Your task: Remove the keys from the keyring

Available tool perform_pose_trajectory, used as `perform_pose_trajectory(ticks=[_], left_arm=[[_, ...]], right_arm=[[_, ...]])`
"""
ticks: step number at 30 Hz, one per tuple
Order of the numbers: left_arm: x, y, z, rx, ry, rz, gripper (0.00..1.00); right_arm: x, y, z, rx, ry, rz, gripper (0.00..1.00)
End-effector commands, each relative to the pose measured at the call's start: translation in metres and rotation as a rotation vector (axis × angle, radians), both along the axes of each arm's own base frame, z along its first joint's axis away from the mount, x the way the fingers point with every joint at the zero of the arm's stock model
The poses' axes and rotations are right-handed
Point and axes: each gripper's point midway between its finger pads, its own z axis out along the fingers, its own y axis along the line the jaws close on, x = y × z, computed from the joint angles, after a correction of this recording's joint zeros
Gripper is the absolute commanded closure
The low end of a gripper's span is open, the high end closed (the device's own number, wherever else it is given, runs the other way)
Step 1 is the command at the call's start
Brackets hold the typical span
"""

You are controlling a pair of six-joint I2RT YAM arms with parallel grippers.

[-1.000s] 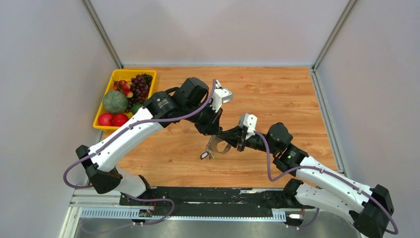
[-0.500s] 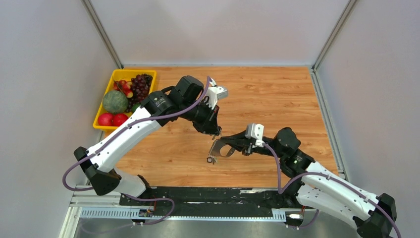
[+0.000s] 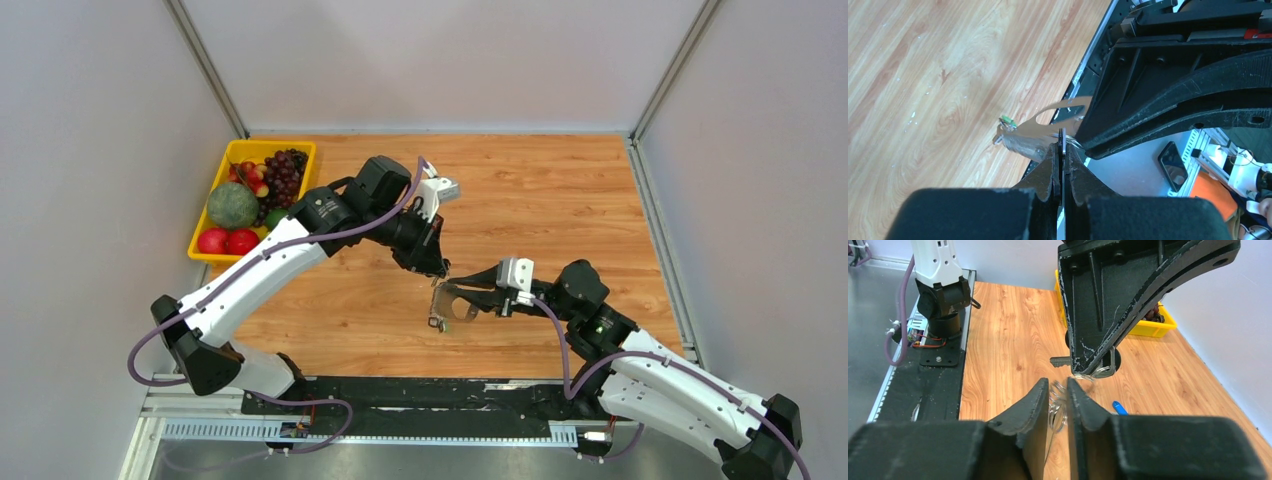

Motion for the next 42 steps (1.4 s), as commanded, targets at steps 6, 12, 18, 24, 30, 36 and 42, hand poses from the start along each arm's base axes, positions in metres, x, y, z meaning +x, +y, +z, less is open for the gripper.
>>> perform_pose_trajectory(ticks=[6,12,18,24,30,36,42], left_arm=[[0.0,0.006,0.044,-0.09,-0.089,0.006,1.0],[-0.001,0.008,0.043,-0.086,-0.087,0.01,1.0],[-0.002,0.006,0.044,-0.096,-0.081,0.002,1.0],[-0.006,0.006,0.046,-0.106,-0.073,-0.008,1.0],[-0.01,0.006,0.049,-0.123,-0.062,-0.011,1.0],[-0.012,0.005,0.049,-0.141,-0.058,-0.02,1.0],[-0.012,0.004,0.047,-0.139,-0.056,-0.021,1.0]], right_arm=[[-0.002,-0.001,0.01,0.024,0.0,-0.005,0.64],[-0.002,0.002,0.019,0.036,0.012,0.003,0.64],[0.005,0.005,0.023,0.034,0.024,-0.017,0.63],[0.012,0.008,0.026,0.034,0.026,-0.036,0.62],[0.022,0.009,0.029,0.046,0.048,-0.082,0.62],[0.028,0.009,0.032,0.061,0.057,-0.113,0.6],[0.029,0.009,0.035,0.075,0.055,-0.12,0.6]])
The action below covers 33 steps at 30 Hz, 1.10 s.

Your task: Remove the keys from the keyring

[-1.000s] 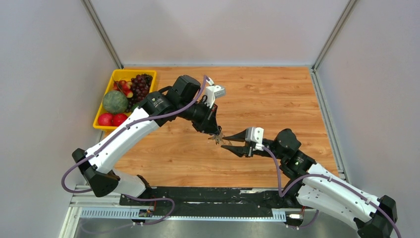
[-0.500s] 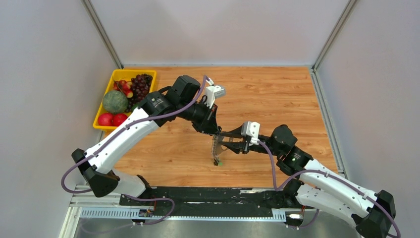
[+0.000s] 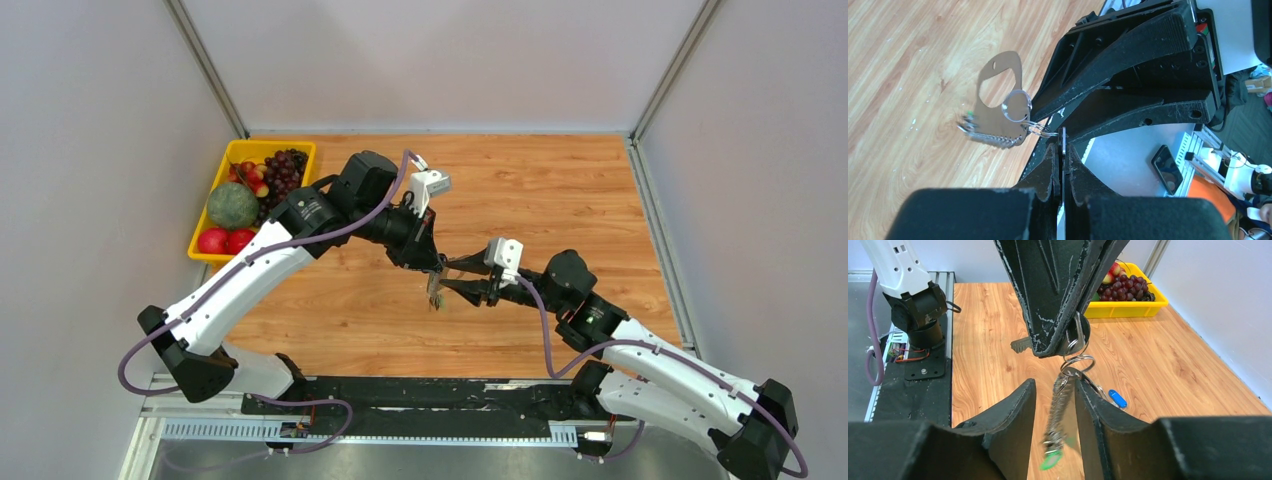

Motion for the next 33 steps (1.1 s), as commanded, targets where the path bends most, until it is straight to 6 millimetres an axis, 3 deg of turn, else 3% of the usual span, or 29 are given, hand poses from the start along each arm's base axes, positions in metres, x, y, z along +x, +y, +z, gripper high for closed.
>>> perform_pose_trajectory(ticks=[1,24,33], left_arm=[[-0.005,-0.002,0.019,-0.074,-0.023,-0.019,1.0],[-0.006,-0.011,0.017,-0.106,0.0,-0.033,1.0],[-0.007,-0.012,0.021,-0.124,-0.001,-0.035,1.0]], right_arm=[[0.003,0.0,0.037,0.09,-0.046,-0.02,0.6],[-0.008,0.006,0.047,0.129,-0.049,0.05,0.62],[-0.005,0.006,0.046,0.138,-0.031,0.036,0.82]])
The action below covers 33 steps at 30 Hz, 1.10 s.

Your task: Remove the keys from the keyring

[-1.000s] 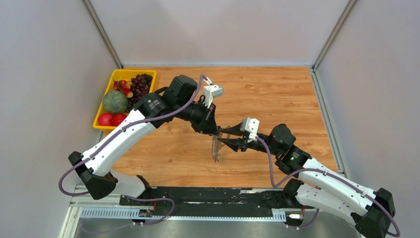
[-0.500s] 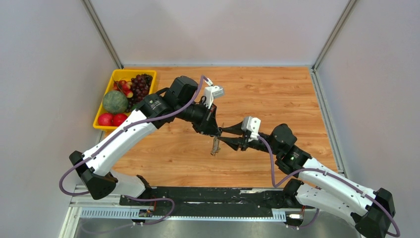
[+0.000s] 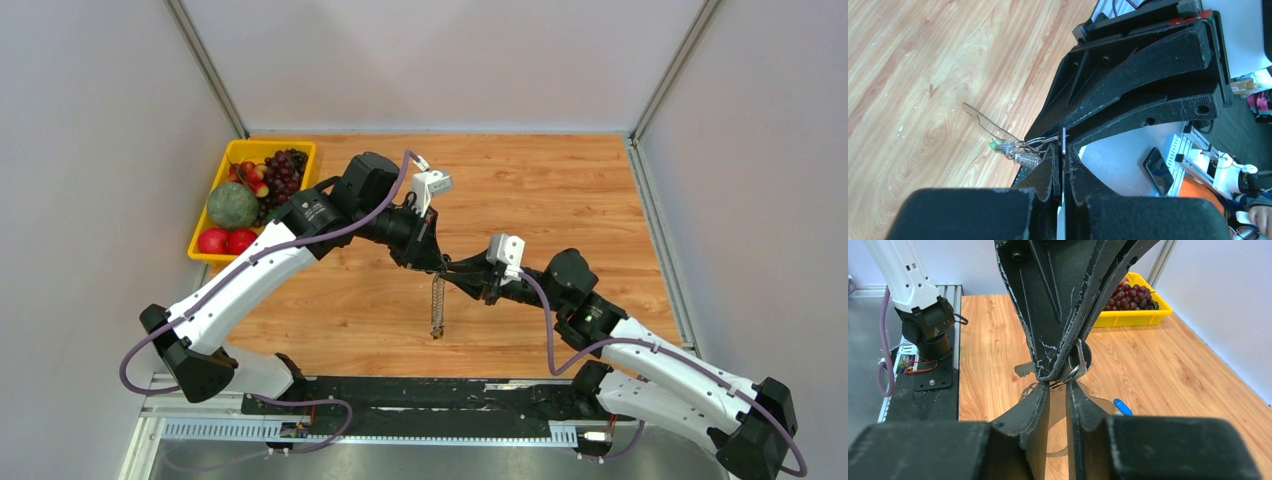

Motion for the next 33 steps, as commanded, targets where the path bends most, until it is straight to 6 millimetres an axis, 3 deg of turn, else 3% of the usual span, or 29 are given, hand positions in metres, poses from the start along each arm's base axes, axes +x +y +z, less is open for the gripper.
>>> perform_pose_trajectory(ticks=[1,5,21,31,33], left_arm=[[-0.005,-0.005,0.023,-0.088,-0.034,-0.023,1.0],[-0.003,-0.004,0.024,-0.09,-0.04,-0.005,1.0],[0.023,0.011,0.023,-0.112,-0.021,0.093,1.0],[0.011,0.01,0.006,-0.142,0.063,0.053,1.0],[0.012,0.011,0.01,-0.147,0.045,0.057,1.0]], right_arm=[[-0.002,0.002,0.035,0.094,-0.045,0.011,0.85],[-0.001,0.0,0.035,0.097,-0.053,-0.005,1.0],[-0.021,-0.014,0.032,0.088,-0.15,0.042,1.0],[-0.019,-0.016,0.032,0.1,-0.159,0.021,1.0],[-0.013,-0.017,0.03,0.087,-0.129,-0.009,0.92]])
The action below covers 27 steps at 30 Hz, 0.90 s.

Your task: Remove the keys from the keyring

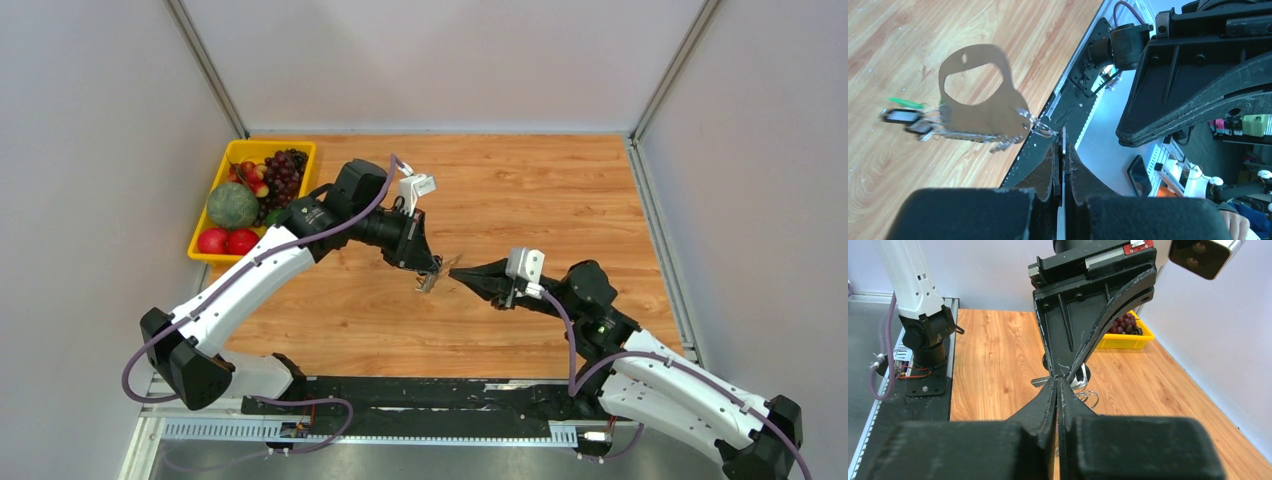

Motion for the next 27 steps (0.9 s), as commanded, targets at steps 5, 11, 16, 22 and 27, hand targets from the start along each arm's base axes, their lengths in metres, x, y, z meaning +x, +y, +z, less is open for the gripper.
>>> perform_pose_trajectory(ticks=[5,11,16,22,27], left_arm=[[-0.003,-0.004,0.053,-0.13,-0.115,-0.029,1.0],[-0.005,-0.002,0.055,-0.134,-0.12,-0.026,1.0],[-0.006,-0.001,0.056,-0.134,-0.125,-0.022,1.0],[-0.011,-0.001,0.058,-0.144,-0.117,-0.049,1.0],[-0.013,0.001,0.061,-0.148,-0.123,-0.05,1.0]], right_arm=[[0.003,0.0,0.007,0.017,0.023,-0.018,0.68],[0.0,0.004,0.004,0.018,0.06,0.007,0.64],[-0.003,0.005,0.004,0.019,0.069,0.023,0.64],[0.003,0.003,0.003,0.018,0.063,-0.008,0.52],[0.004,0.007,0.005,0.012,0.066,0.0,0.5]])
